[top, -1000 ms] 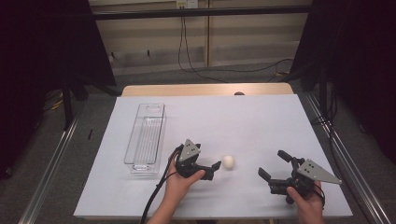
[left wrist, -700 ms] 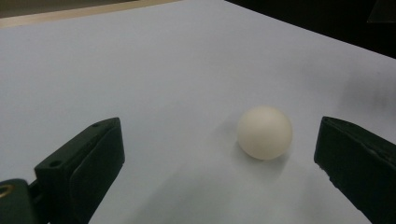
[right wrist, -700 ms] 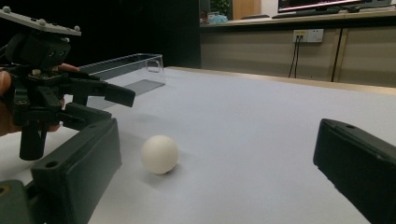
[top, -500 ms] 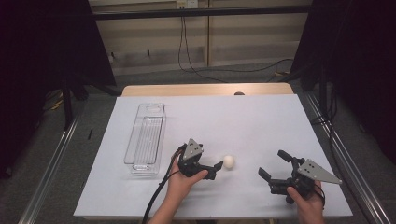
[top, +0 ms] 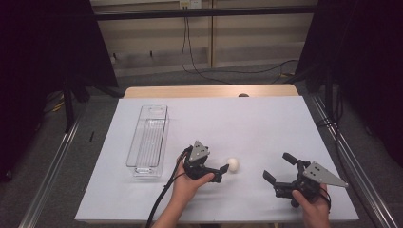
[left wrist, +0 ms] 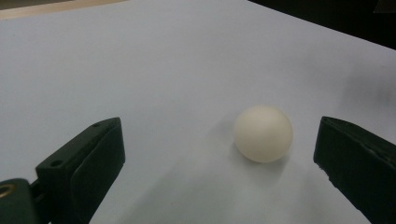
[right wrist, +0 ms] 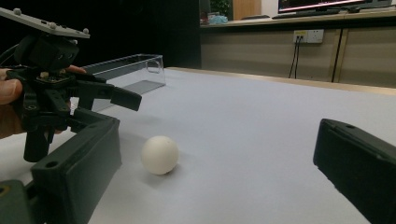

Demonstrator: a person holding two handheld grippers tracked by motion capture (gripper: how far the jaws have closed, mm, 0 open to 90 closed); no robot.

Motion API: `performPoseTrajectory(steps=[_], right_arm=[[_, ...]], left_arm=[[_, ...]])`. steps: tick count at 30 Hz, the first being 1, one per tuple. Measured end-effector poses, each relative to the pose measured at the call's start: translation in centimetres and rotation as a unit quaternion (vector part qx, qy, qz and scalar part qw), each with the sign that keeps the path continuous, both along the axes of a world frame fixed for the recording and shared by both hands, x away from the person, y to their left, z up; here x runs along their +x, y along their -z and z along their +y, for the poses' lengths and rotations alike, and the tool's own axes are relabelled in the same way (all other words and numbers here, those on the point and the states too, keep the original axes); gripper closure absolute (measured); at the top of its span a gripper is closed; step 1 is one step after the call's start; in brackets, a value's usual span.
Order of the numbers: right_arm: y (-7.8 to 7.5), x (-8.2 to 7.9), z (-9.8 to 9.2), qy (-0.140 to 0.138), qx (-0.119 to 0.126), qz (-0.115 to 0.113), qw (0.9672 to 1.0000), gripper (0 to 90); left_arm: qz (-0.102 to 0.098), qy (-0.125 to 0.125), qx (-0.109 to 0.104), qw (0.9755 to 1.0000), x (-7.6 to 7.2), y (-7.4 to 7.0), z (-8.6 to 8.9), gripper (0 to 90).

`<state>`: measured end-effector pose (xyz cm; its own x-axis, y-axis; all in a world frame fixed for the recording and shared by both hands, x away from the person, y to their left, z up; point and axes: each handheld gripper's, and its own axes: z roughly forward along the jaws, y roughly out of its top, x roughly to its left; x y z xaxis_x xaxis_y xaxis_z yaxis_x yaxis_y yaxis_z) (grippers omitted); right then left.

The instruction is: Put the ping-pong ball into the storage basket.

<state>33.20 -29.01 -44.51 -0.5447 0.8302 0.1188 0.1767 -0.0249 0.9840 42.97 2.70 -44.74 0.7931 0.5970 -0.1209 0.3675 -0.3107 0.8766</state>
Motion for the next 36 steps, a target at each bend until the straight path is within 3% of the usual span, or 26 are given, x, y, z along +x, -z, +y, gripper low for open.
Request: performPoseTrajectory(steps=[22, 27, 36], right_arm=[[0.0, 0.0, 0.0, -0.001, 0.001, -0.003, 1.0, 0.5], [0.0, 0.0, 0.0, 0.0, 0.001, -0.003, 1.0, 0.5], [-0.1, 0.0, 0.1, -0.001, 0.002, -0.002, 1.0, 0.5]], left_arm=[[0.0, 0.005, 0.02, 0.9998, 0.2, -0.1, -0.9, 2.3], [0.002, 0.007, 0.012, 0.9999, 0.2, -0.1, -1.1, 2.3], [0.003, 0.01, 0.028, 0.9996, 0.3, -0.1, -1.6, 2.4]])
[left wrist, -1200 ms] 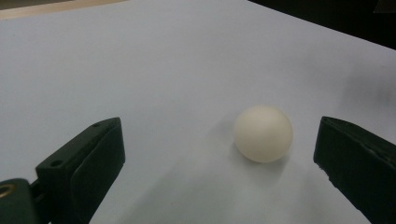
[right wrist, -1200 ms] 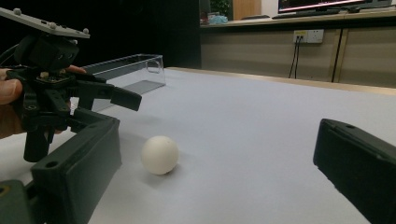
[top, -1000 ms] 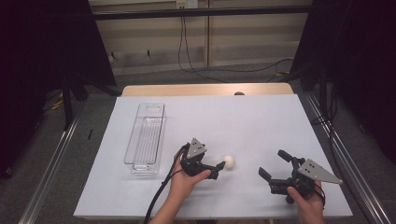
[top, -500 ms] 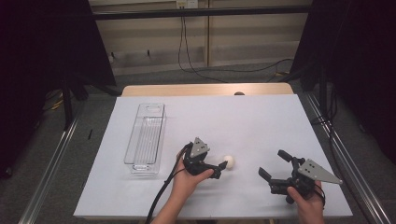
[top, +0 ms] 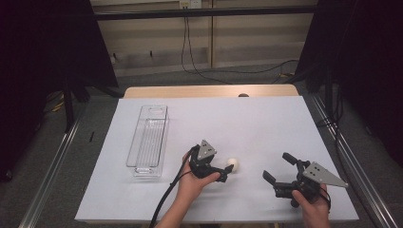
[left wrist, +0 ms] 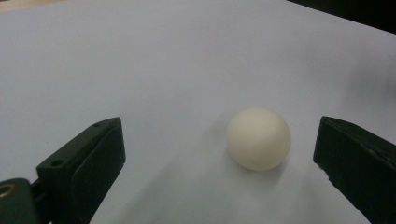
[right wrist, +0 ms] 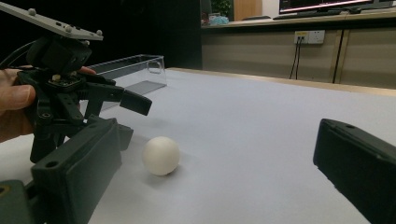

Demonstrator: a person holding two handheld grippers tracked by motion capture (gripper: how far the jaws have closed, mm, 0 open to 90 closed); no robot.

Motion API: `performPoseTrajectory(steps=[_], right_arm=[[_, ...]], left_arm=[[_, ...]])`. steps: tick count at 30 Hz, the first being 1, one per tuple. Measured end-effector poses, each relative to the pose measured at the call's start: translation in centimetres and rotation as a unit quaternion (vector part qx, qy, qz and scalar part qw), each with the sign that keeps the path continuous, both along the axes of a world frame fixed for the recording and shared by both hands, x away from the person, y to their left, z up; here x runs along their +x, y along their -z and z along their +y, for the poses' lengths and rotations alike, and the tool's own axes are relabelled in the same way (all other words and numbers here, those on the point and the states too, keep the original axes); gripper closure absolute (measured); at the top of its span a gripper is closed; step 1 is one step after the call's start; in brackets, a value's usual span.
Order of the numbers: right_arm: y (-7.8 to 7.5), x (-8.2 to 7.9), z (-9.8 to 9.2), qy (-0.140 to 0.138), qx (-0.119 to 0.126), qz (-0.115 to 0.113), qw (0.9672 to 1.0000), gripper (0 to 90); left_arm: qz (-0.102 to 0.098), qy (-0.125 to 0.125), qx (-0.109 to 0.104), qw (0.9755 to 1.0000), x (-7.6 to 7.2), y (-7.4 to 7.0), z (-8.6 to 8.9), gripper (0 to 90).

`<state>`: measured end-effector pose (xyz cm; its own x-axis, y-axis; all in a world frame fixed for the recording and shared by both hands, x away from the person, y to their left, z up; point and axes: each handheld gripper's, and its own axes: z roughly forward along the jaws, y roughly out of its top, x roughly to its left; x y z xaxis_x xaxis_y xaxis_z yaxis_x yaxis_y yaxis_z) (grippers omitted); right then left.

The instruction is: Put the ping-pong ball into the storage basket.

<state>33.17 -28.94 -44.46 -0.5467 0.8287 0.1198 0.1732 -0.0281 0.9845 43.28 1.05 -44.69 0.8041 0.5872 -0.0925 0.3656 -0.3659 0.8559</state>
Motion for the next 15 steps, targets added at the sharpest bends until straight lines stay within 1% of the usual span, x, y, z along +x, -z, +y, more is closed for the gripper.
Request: performPoseTrajectory(steps=[2, 3, 5, 6, 7, 8, 10, 11, 12, 14, 15], right_arm=[[-0.01, 0.0, -0.02, -0.002, 0.0, 0.0, 1.0, 0.4], [-0.01, -0.01, -0.04, -0.001, -0.001, -0.001, 1.0, 0.5], [0.01, 0.01, -0.07, -0.001, -0.001, -0.001, 1.0, 0.5], [0.01, 0.0, -0.07, -0.001, 0.0, 0.0, 1.0, 0.5], [0.02, 0.02, -0.07, 0.0, -0.001, -0.002, 1.0, 0.5], [0.01, 0.03, 0.0, -0.001, 0.0, 0.0, 1.0, 0.5], [0.0, 0.0, -0.01, -0.002, -0.001, 0.001, 1.0, 0.5], [0.0, 0.0, 0.0, -0.002, -0.001, 0.001, 1.0, 0.5], [0.0, 0.0, -0.01, -0.002, -0.001, 0.001, 1.0, 0.5], [0.0, 0.03, 0.0, -0.002, 0.0, 0.0, 1.0, 0.5], [0.0, 0.02, -0.02, 0.0, 0.0, -0.001, 1.0, 0.5]], left_arm=[[0.002, -0.001, -0.003, 1.0, -0.03, 0.02, -0.09, 2.4], [-0.001, 0.004, 0.0, 1.0, 0.05, 0.05, -0.12, 2.4], [0.001, 0.002, 0.006, 1.0, -0.01, 0.02, -0.22, 2.4], [0.0, 0.004, 0.005, 1.0, 0.02, 0.04, -0.3, 2.4], [0.003, 0.005, 0.001, 1.0, 0.01, 0.08, -0.41, 2.4], [0.002, 0.006, 0.008, 0.9999, 0.06, 0.01, -0.48, 2.4], [0.004, 0.005, 0.004, 1.0, 0.04, 0.01, -0.56, 2.4], [0.003, 0.01, 0.001, 0.9999, 0.1, 0.01, -0.63, 2.4], [0.003, 0.01, 0.008, 0.9999, 0.11, -0.06, -0.68, 2.4], [0.005, 0.01, 0.004, 0.9999, 0.13, 0.0, -0.85, 2.4], [0.004, 0.013, 0.01, 0.9999, 0.21, -0.01, -0.83, 2.4]])
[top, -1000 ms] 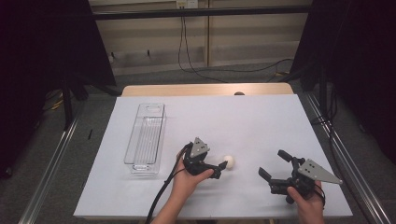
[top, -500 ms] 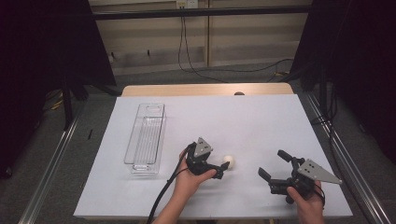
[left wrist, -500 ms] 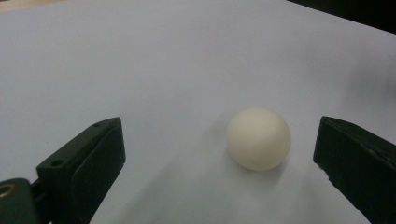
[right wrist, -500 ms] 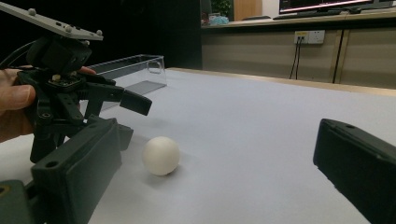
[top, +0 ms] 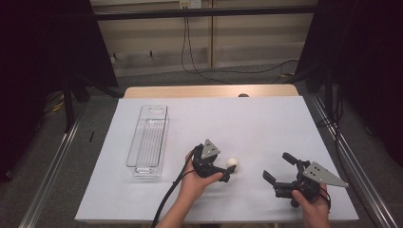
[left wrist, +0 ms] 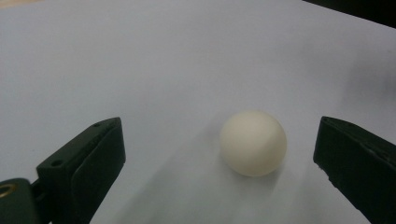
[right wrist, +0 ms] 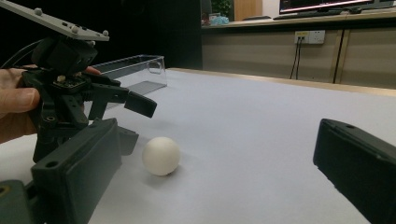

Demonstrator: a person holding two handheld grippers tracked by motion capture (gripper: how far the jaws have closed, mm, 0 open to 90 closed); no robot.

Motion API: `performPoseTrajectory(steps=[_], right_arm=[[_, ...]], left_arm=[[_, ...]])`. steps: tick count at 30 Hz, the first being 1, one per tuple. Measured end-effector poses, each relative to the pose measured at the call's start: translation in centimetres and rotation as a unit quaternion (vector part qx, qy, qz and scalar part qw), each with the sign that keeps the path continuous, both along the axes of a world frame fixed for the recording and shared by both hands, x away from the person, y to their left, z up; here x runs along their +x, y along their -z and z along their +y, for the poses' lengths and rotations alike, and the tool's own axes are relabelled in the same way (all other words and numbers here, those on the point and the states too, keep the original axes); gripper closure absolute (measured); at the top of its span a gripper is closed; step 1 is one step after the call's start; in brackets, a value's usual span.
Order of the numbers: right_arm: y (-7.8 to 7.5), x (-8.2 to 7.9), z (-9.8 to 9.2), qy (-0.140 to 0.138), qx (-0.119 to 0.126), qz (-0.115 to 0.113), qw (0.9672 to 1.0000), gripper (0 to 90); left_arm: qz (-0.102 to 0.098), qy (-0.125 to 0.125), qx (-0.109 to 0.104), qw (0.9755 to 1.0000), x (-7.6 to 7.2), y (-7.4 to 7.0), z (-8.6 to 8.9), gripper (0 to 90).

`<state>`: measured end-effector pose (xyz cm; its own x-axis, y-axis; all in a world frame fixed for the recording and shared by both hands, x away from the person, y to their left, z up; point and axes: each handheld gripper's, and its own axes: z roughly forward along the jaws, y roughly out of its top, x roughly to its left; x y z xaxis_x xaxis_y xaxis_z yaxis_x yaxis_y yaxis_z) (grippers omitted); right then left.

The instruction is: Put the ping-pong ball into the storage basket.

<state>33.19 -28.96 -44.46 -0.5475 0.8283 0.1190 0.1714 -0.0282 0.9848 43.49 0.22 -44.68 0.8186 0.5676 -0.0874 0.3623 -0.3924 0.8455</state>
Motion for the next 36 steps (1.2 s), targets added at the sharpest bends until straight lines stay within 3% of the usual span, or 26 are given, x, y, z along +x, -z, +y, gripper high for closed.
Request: performPoseTrajectory(steps=[1, 6, 14, 17, 24, 27, 33, 36], right_arm=[[0.0, 0.0, 0.0, 0.0, 0.0, 0.0, 1.0, 0.5], [0.0, 0.0, 0.0, -0.002, 0.001, 0.001, 1.0, 0.5], [0.0, 0.0, 0.0, 0.001, 0.002, 0.001, 1.0, 0.5], [0.0, 0.0, 0.0, 0.0, 0.002, 0.0, 1.0, 0.5], [0.0, 0.0, 0.1, -0.002, 0.003, 0.002, 1.0, 0.5], [0.0, 0.0, 0.1, -0.002, 0.004, 0.002, 1.0, 0.5], [0.0, 0.0, 0.0, -0.004, 0.0, 0.003, 1.0, 0.5], [0.0, 0.0, 0.0, -0.003, -0.001, 0.003, 1.0, 0.5]], left_arm=[[0.002, -0.004, -0.007, 1.0, 0.0, 0.1, -0.1, 2.5], [0.006, 0.0, 0.007, 1.0, 0.0, 0.2, -0.3, 2.5], [0.01, 0.001, 0.007, 0.9999, 0.1, 0.3, -0.7, 2.5], [0.014, 0.008, 0.02, 0.9997, 0.1, 0.3, -1.0, 2.6], [0.021, 0.014, 0.023, 0.9994, 0.1, 0.4, -1.4, 2.8], [0.024, 0.007, 0.035, 0.9991, 0.1, 0.4, -1.5, 2.5], [0.03, 0.01, 0.029, 0.9991, 0.3, 0.6, -1.7, 2.8], [0.031, 0.013, 0.038, 0.9987, 0.3, 0.6, -1.8, 3.9]])
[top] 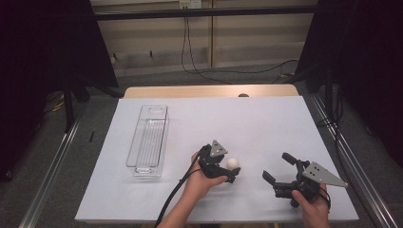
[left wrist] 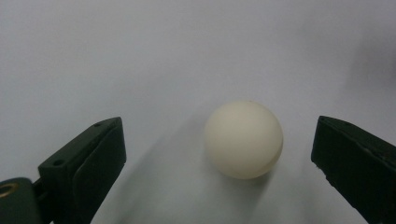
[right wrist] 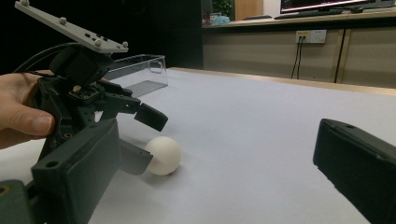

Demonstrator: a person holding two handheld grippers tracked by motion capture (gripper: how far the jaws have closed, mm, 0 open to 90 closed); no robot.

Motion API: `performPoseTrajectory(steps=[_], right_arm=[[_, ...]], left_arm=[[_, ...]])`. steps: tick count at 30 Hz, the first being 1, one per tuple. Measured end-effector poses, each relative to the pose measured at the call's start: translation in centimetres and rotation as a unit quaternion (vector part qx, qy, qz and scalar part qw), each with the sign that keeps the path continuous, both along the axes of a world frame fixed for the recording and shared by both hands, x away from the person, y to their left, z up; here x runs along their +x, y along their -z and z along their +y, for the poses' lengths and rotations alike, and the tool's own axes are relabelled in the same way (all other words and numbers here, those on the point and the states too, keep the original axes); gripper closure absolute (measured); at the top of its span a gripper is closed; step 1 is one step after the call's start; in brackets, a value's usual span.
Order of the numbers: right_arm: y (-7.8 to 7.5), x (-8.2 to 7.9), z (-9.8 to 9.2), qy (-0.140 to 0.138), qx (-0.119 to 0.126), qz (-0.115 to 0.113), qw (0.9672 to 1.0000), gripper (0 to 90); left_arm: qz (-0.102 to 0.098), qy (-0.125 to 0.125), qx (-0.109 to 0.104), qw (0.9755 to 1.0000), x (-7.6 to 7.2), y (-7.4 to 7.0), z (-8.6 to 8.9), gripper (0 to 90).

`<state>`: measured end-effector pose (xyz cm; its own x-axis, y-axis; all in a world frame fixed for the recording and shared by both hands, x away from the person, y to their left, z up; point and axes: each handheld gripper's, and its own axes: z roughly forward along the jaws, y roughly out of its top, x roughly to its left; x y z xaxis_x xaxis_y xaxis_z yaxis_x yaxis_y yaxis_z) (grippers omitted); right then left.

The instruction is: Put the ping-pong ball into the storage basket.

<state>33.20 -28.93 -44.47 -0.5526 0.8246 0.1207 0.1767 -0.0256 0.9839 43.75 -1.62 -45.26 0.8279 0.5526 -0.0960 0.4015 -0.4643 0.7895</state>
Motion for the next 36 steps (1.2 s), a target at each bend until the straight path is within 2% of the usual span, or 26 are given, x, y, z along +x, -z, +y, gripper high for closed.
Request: performPoseTrajectory(steps=[15, 18, 20, 21, 23, 24, 26, 29, 30, 31, 33, 34, 36], right_arm=[[-0.01, 0.01, 0.06, 0.004, 0.004, 0.001, 1.0, 0.6], [0.01, 0.0, 0.03, 0.003, 0.003, 0.0, 1.0, 0.6], [0.01, 0.0, 0.01, 0.002, 0.002, 0.001, 1.0, 0.6], [0.01, 0.01, 0.0, 0.002, 0.002, 0.001, 1.0, 0.6], [0.04, 0.03, 0.03, 0.003, 0.004, 0.001, 1.0, 0.6], [0.02, 0.0, -0.01, 0.003, 0.003, 0.002, 1.0, 0.6], [0.0, 0.01, -0.02, 0.001, 0.003, 0.0, 1.0, 0.6], [0.02, 0.03, -0.07, 0.001, 0.0, 0.0, 1.0, 0.6], [0.02, 0.03, -0.07, 0.001, 0.0, 0.0, 1.0, 0.6], [0.01, 0.03, -0.07, 0.001, 0.0, 0.0, 1.0, 0.6], [0.04, 0.05, -0.04, 0.002, 0.001, 0.001, 1.0, 0.6], [0.04, 0.05, -0.04, 0.002, 0.001, 0.001, 1.0, 0.6], [0.04, 0.06, 0.01, 0.001, 0.002, 0.001, 1.0, 0.6]], left_arm=[[-0.002, 0.011, 0.018, 0.9998, 0.24, -0.06, -0.51, 16.6], [-0.003, 0.012, 0.01, 0.9999, 0.33, -0.01, -0.66, 18.8], [-0.003, 0.015, 0.02, 0.9997, 0.43, -0.08, -0.61, 20.1], [0.002, 0.013, 0.015, 0.9998, 0.41, 0.06, -0.72, 20.7], [0.0, 0.022, 0.02, 0.9996, 0.47, 0.23, -0.76, 23.1], [0.004, 0.016, 0.014, 0.9998, 0.38, 0.32, -0.91, 23.7], [0.003, 0.024, 0.027, 0.9993, 0.41, 0.29, -0.89, 25.2], [0.005, 0.026, 0.03, 0.9992, 0.36, 0.28, -0.94, 28.1], [0.005, 0.026, 0.03, 0.9992, 0.36, 0.28, -0.94, 28.8], [0.004, 0.022, 0.019, 0.9996, 0.38, 0.43, -0.98, 30.4], [0.005, 0.022, 0.018, 0.9996, 0.4, 0.45, -0.98, 31.4], [0.004, 0.028, 0.03, 0.9991, 0.48, 0.4, -0.85, 31.4], [0.005, 0.029, 0.03, 0.9991, 0.54, 0.39, -0.91, 32.3]])
